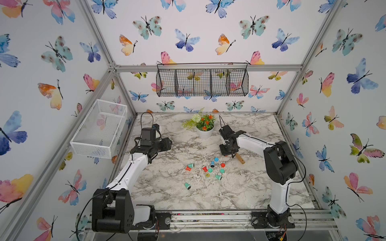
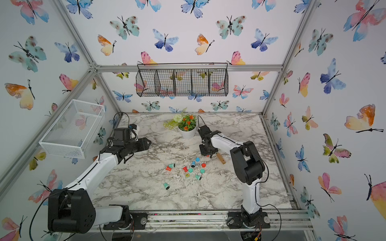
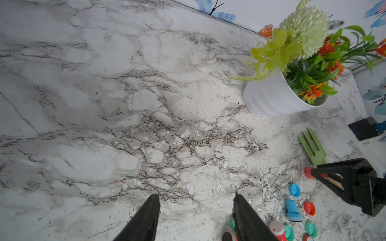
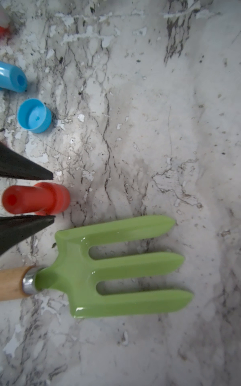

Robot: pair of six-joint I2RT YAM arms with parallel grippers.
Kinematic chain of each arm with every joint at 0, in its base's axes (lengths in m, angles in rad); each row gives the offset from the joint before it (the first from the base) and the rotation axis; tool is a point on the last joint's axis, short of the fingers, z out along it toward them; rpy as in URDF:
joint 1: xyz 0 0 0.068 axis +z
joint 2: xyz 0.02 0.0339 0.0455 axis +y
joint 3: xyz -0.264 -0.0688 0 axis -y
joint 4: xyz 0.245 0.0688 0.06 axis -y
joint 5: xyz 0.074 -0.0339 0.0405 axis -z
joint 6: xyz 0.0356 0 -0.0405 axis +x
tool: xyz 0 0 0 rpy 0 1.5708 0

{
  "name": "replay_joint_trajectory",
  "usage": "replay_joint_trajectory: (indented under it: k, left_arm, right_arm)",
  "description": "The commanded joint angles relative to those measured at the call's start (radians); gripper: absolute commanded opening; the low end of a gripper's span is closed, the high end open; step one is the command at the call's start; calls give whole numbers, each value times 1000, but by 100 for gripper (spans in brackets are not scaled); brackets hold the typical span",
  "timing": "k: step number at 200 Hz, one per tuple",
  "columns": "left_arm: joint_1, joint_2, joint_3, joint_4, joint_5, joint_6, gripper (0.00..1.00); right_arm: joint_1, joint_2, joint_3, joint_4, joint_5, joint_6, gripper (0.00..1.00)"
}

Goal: Close the stamp cap
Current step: Place the stamp at the center of the board, then pick up the stamp from the center of the board.

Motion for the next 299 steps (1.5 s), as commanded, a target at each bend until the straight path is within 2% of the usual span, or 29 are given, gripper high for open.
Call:
replay_joint_trajectory:
  k: [1, 68, 99, 128, 204, 299]
  left_arm:
    - [4, 3, -2, -2, -4, 3, 59]
    - [4, -1, -4, -2, -11, 3, 59]
    - [5, 0, -1, -2, -12, 3, 59]
    - [5, 2, -1, -2, -10, 3, 59]
    - [4, -1, -4, -2, -17, 5, 59]
    - [4, -1, -5, -2, -13, 5, 59]
  right_arm:
    - [-4, -10, 31, -12, -4, 0, 34]
    - [-4, -103, 53, -96, 27, 6, 38]
    - [5, -206, -33, -102, -74, 23, 34]
    - [64, -247, -98, -103, -102, 48, 31]
    - [367, -106, -46, -54, -74, 222, 31]
    - [409, 24, 21, -35, -32, 224, 31]
